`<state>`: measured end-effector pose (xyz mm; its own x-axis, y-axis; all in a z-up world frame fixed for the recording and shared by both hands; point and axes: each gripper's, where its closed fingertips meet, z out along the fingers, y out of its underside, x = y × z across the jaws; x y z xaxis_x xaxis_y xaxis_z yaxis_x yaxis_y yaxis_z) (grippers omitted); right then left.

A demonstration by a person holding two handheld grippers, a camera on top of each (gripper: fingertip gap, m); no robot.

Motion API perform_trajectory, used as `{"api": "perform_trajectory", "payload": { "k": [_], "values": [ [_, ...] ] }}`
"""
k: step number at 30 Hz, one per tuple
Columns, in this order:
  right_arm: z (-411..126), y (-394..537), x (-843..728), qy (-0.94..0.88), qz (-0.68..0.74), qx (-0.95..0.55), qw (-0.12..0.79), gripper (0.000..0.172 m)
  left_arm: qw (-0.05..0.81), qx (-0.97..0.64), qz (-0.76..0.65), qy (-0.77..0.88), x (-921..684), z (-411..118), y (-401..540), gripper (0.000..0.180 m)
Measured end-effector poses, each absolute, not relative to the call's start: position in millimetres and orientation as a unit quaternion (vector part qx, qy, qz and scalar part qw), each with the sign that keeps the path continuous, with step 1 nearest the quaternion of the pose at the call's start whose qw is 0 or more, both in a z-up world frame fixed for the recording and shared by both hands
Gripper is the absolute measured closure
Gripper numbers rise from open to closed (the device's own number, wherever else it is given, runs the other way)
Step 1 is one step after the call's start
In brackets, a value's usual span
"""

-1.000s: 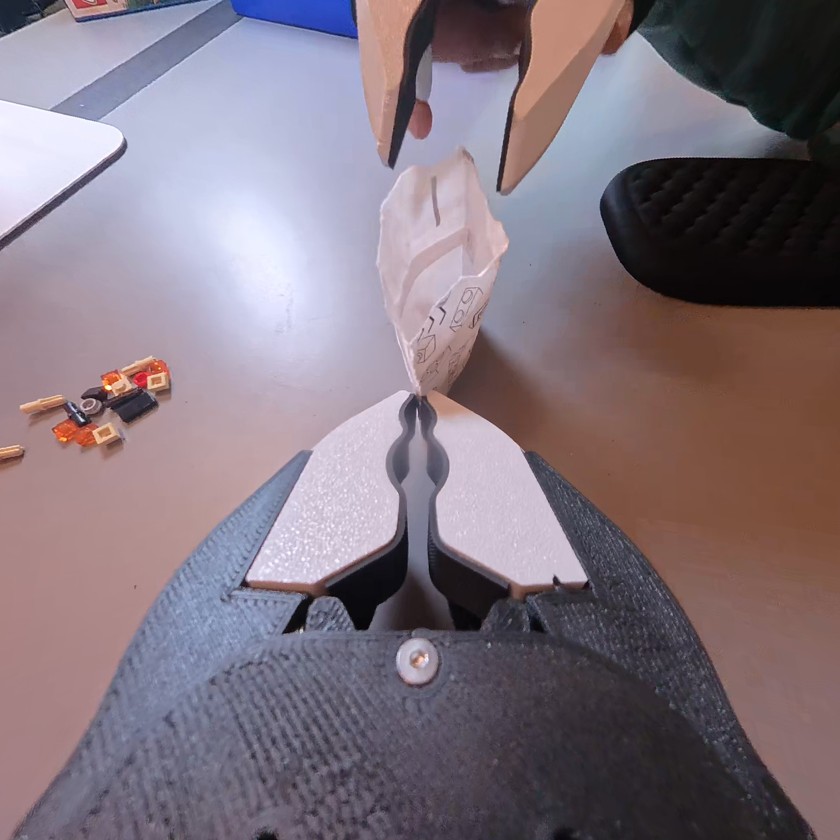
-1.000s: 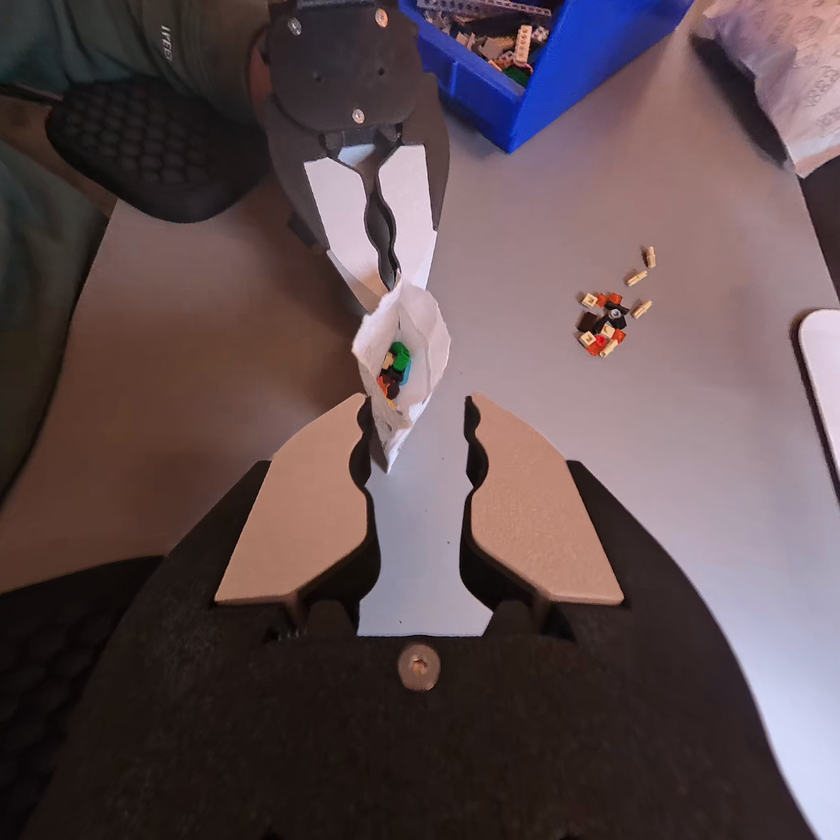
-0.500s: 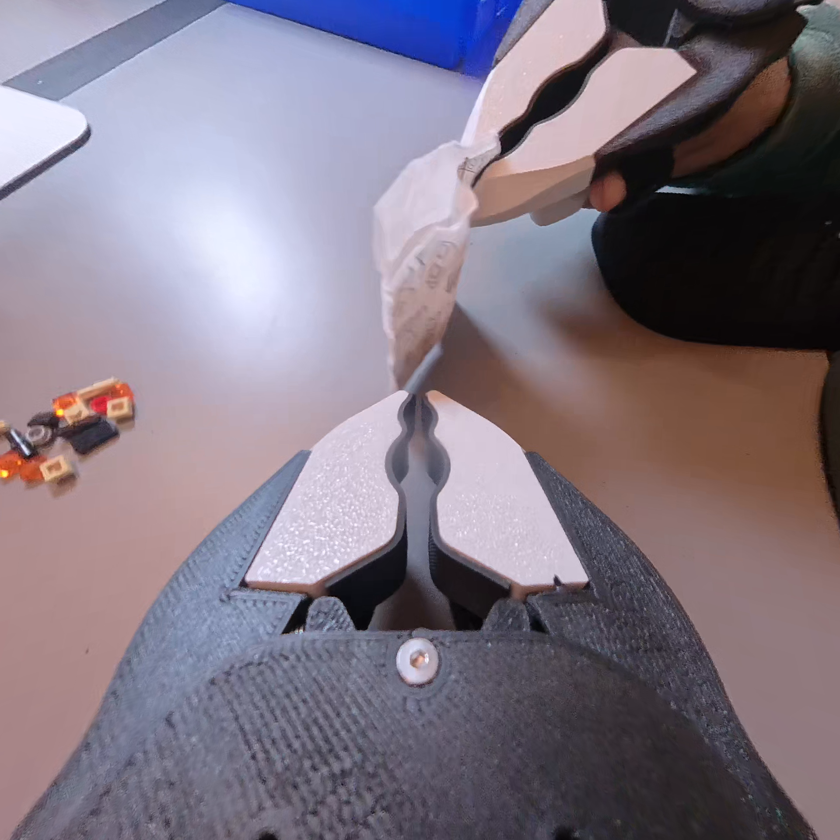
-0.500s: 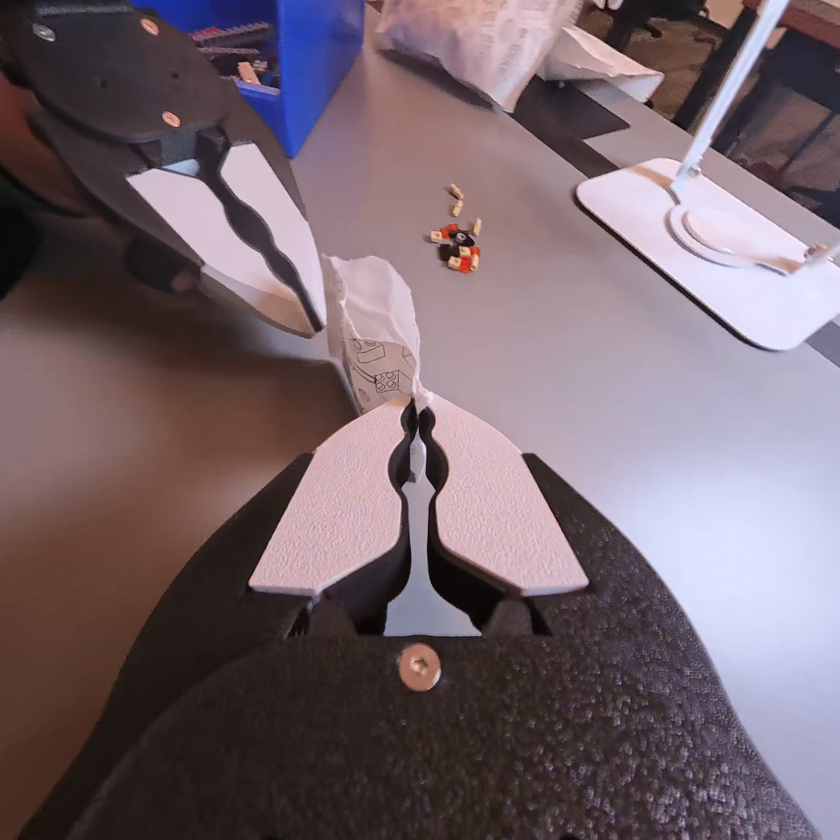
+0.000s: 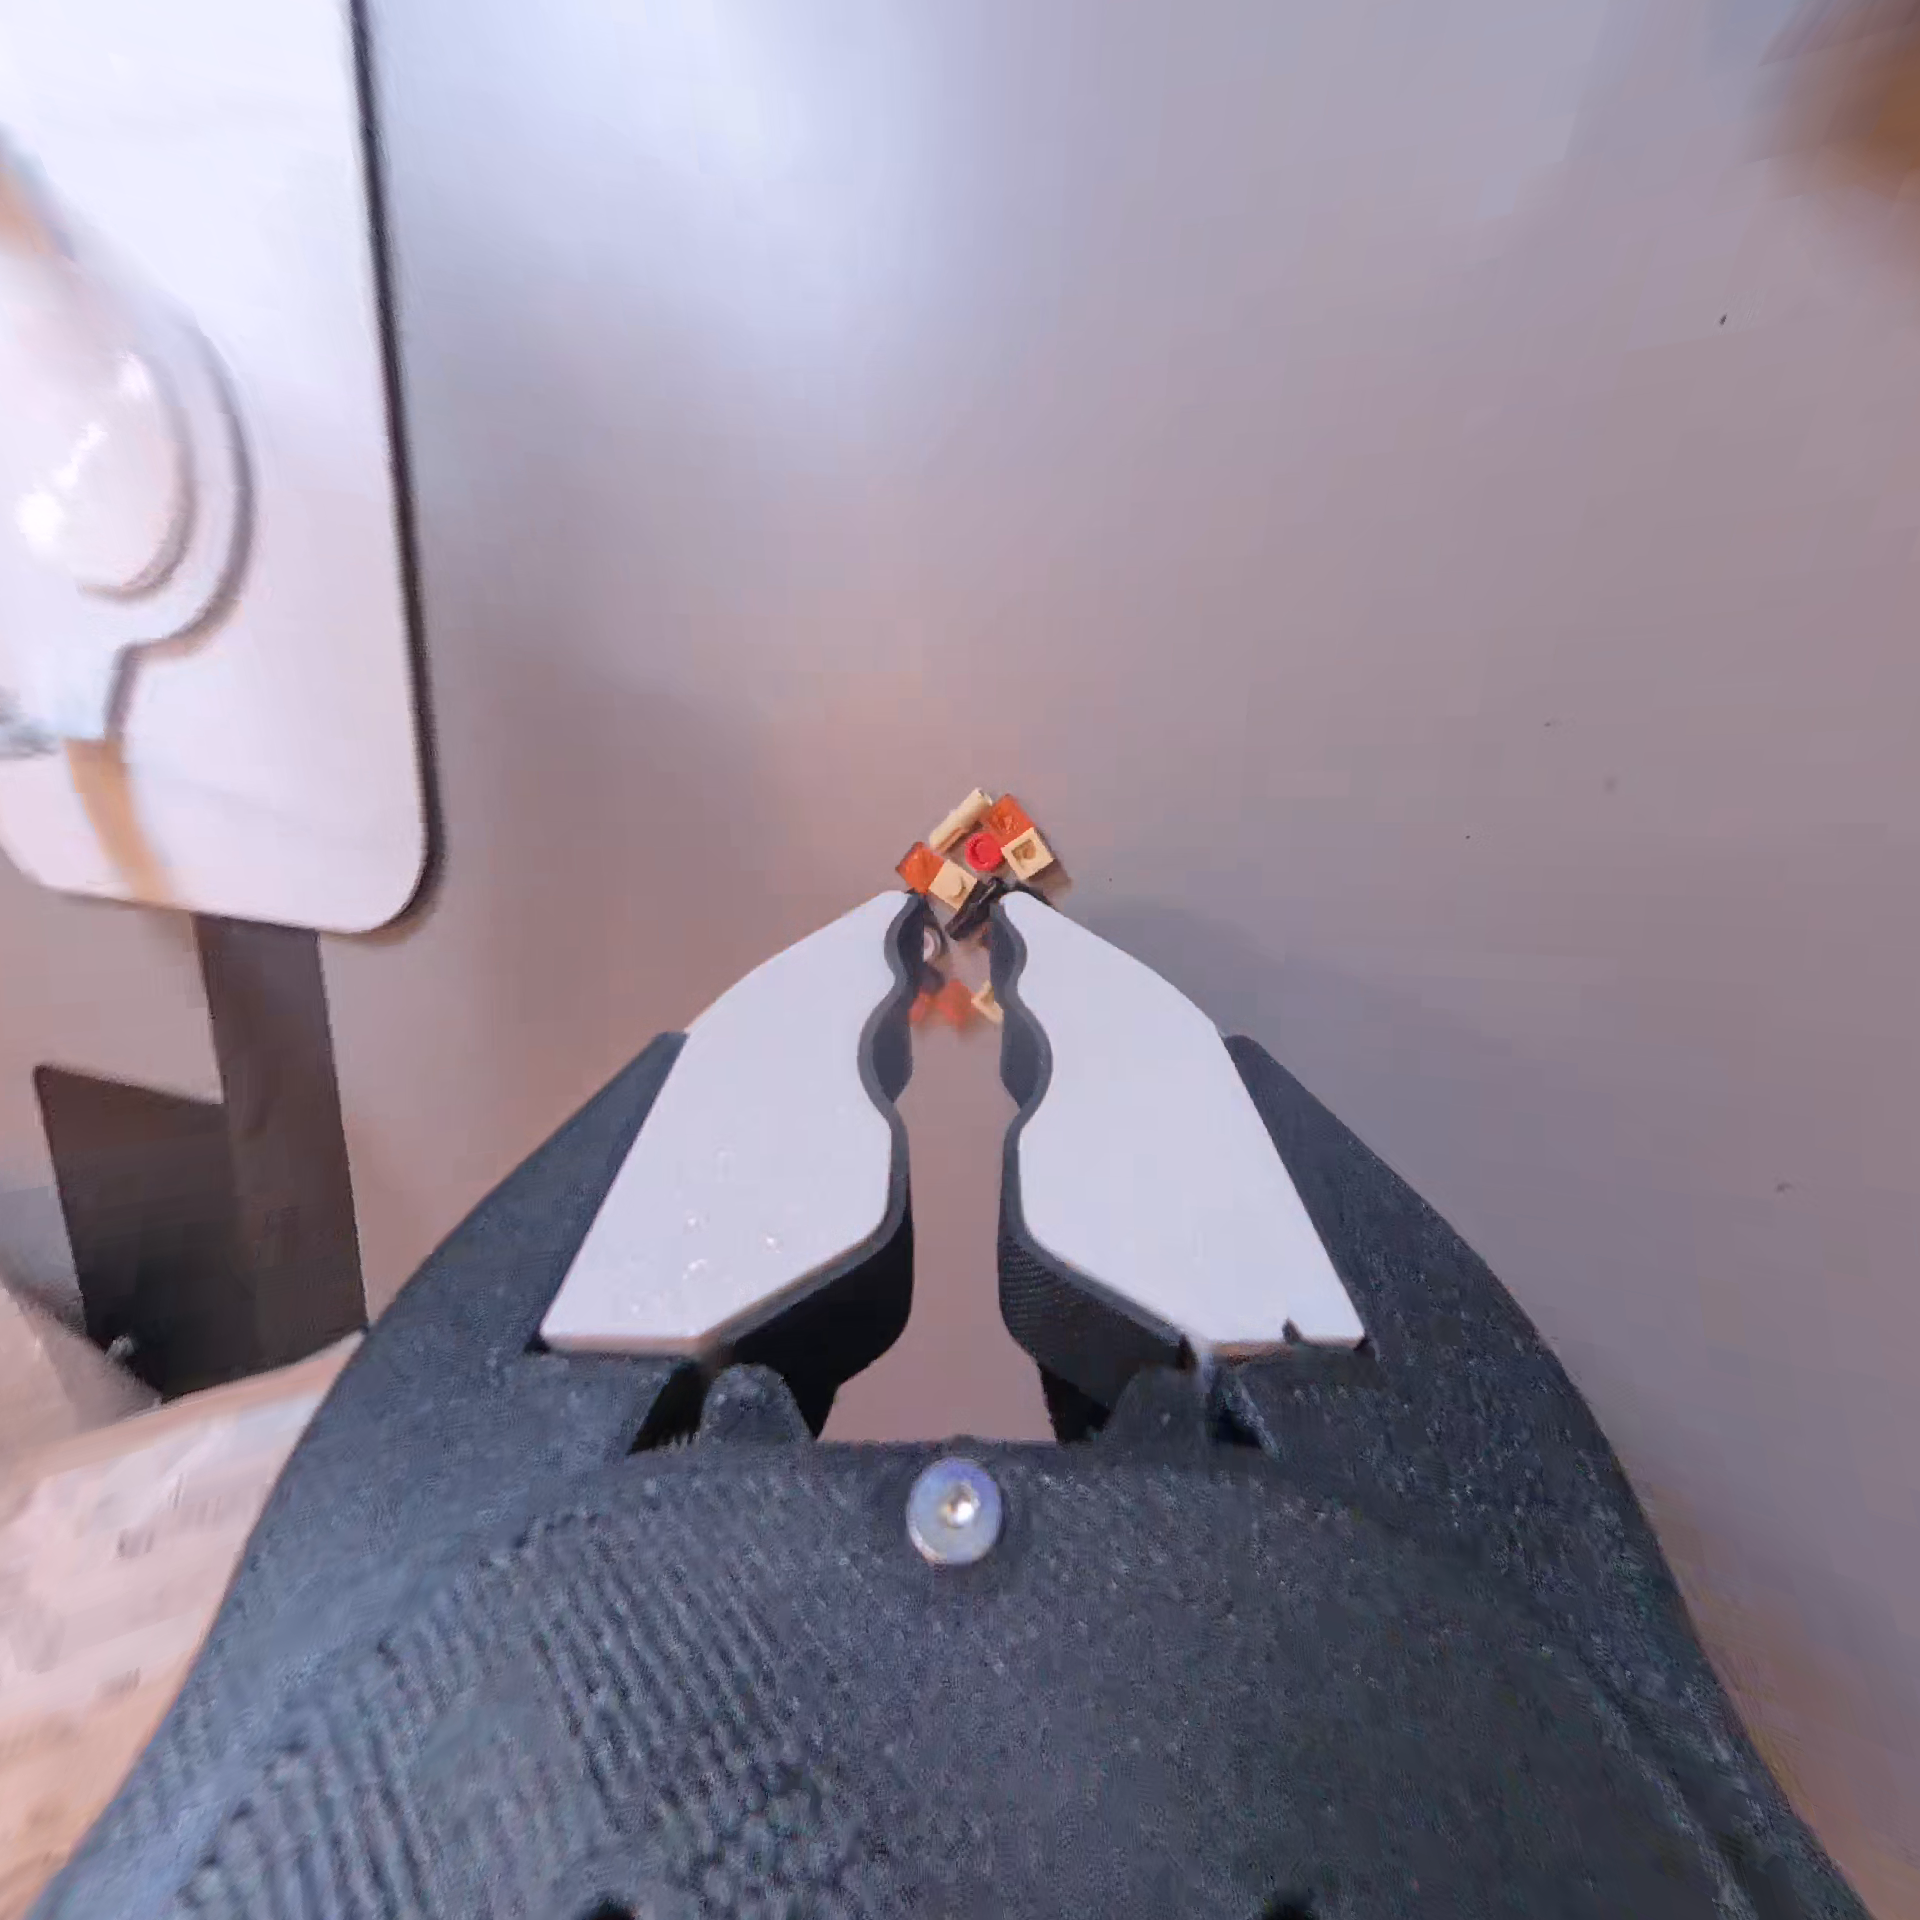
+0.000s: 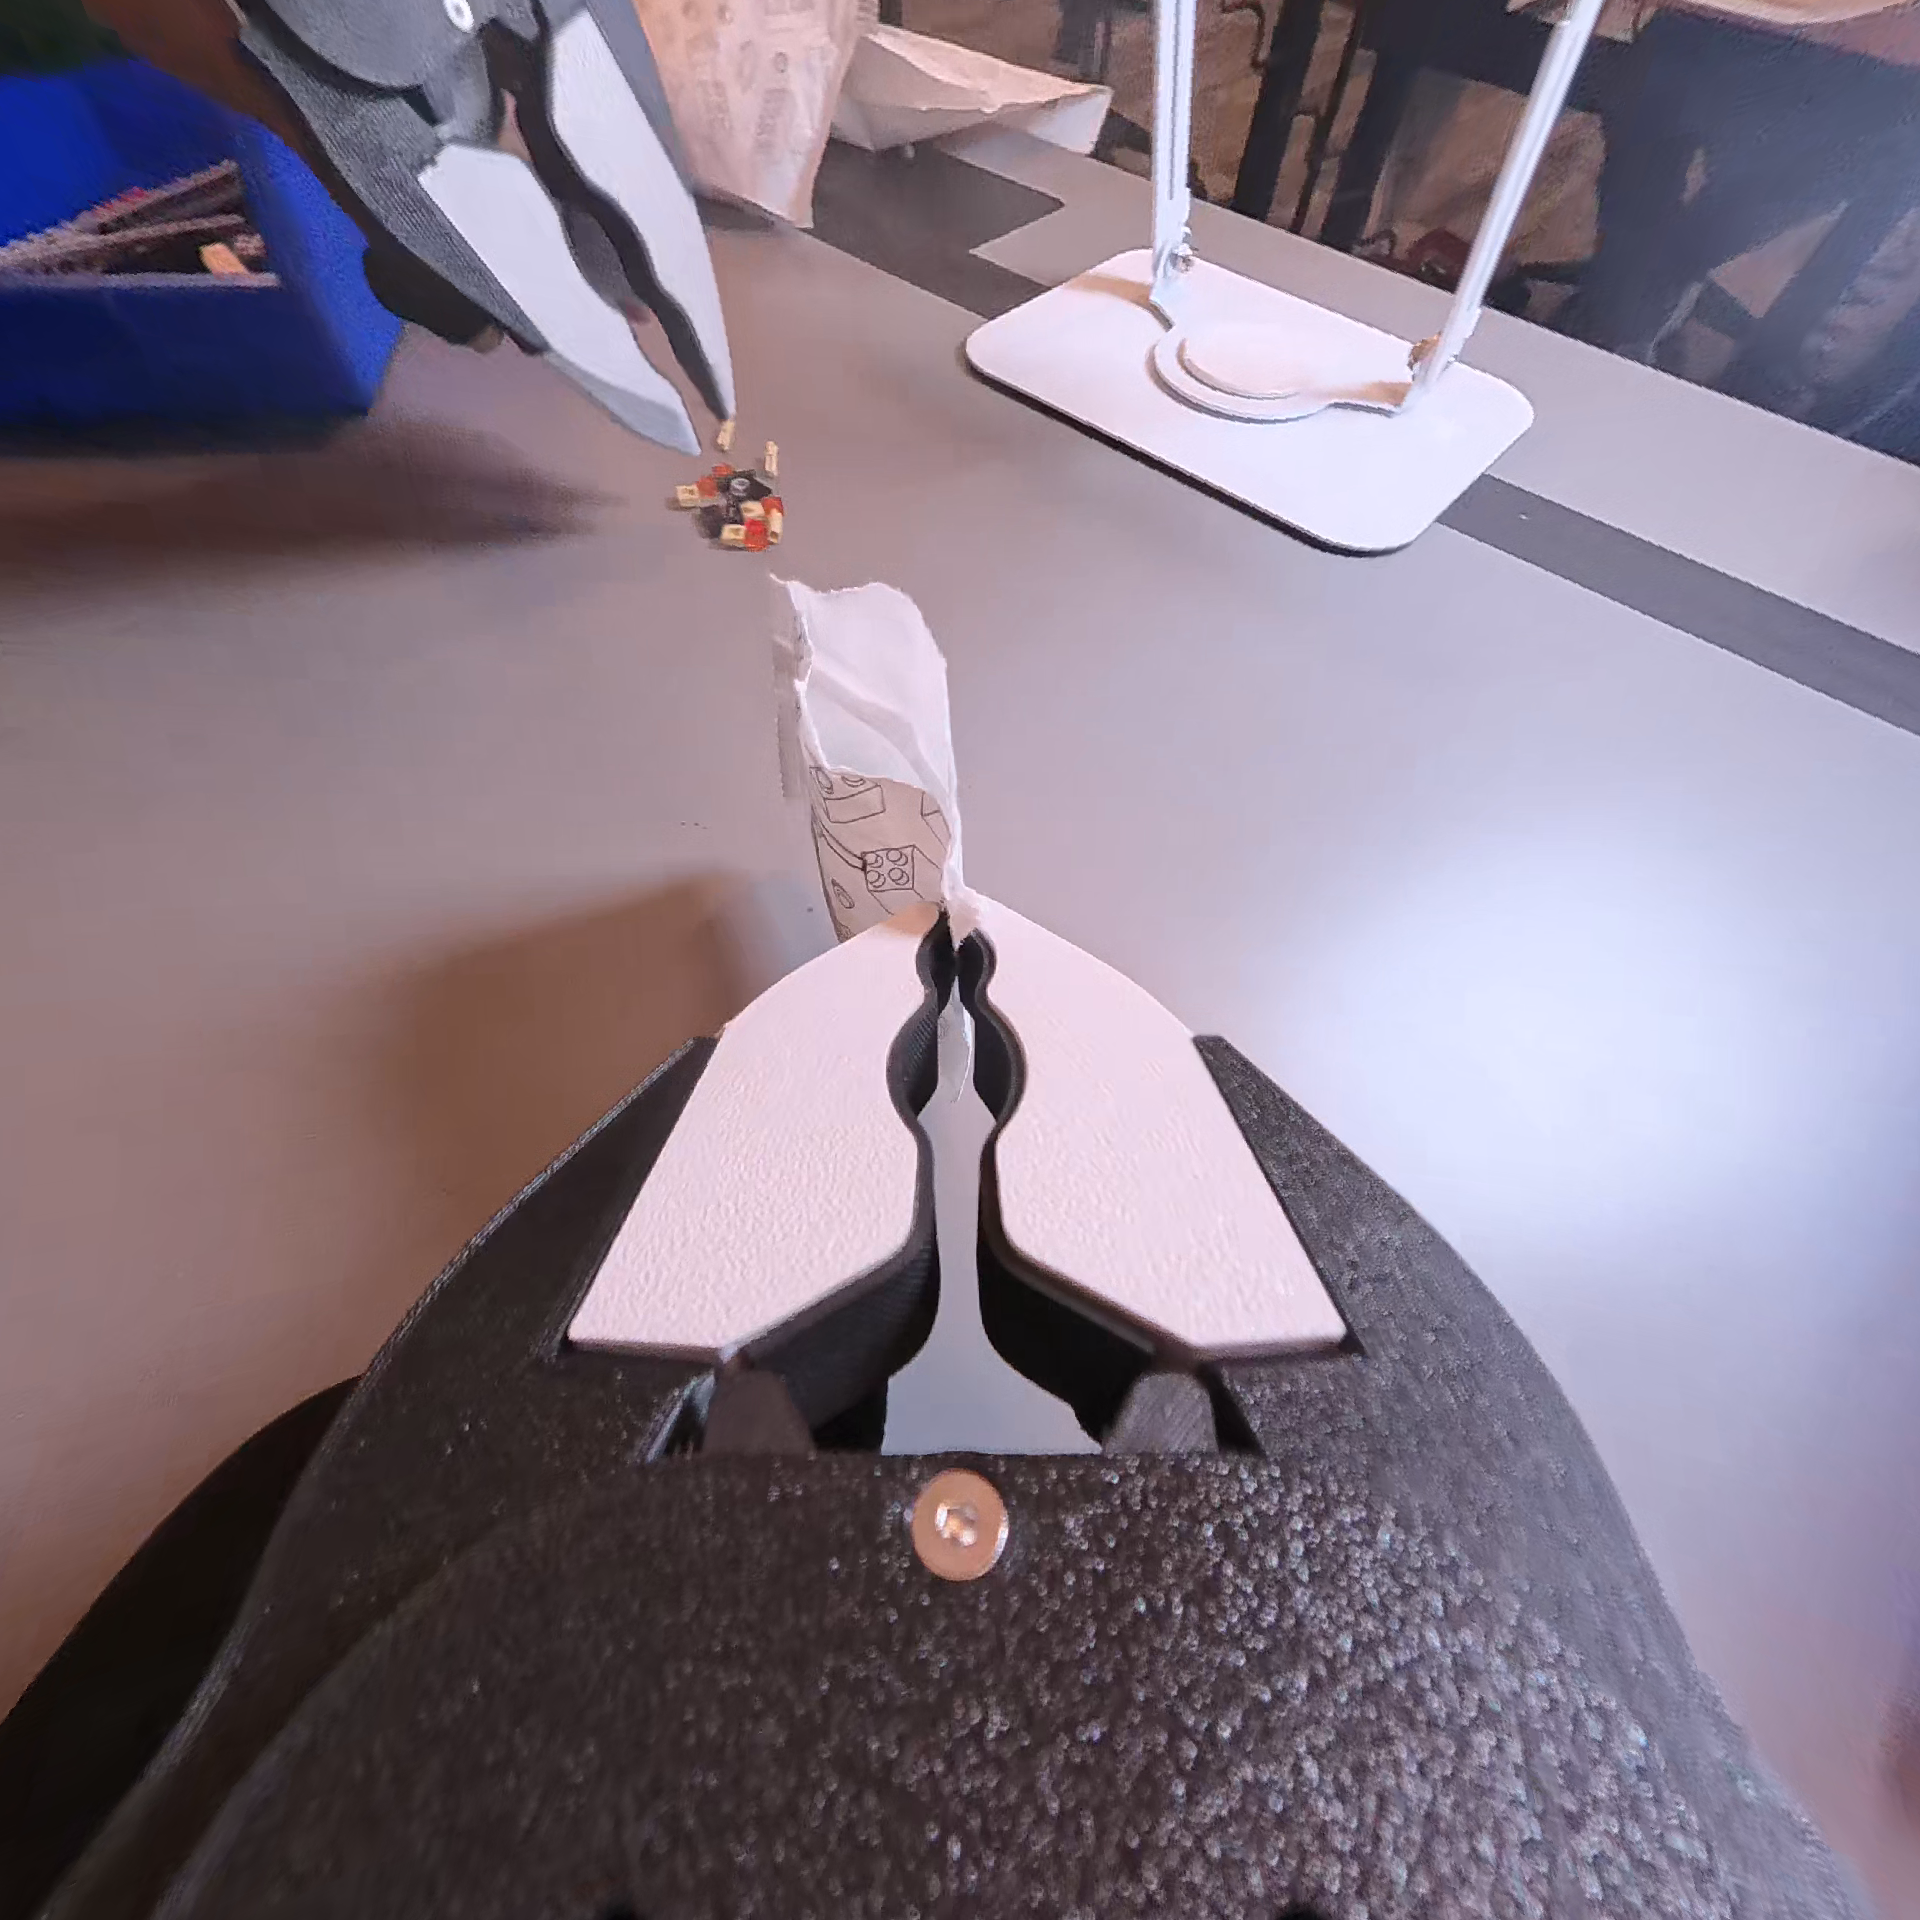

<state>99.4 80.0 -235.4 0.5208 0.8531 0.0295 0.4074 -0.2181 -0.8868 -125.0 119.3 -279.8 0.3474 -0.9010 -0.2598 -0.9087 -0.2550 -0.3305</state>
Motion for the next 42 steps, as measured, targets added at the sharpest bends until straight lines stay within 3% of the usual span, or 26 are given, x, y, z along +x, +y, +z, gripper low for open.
{"api": "perform_trajectory", "payload": {
  "k": [7,23,30,38,42],
  "values": [
    [-238,84,110,-0.405,0.242,-0.749,0.465,0.171,0.157,-0.780,-0.009,0.606,-126,-303,135,0.164],
    [-247,85,104,-0.423,0.240,-0.746,0.454,0.171,0.122,-0.738,-0.022,0.663,-110,-299,150,0.158],
    [-247,86,104,-0.425,0.241,-0.744,0.455,0.171,0.098,-0.744,-0.061,0.658,-102,-305,148,0.172],
    [-248,84,101,-0.432,0.240,-0.740,0.456,0.171,0.141,-0.737,-0.055,0.659,-95,-303,146,0.180],
    [-248,82,97,-0.435,0.239,-0.737,0.460,0.171,0.223,-0.696,-0.107,0.674,-46,-267,126,0.180]
  ]
}}
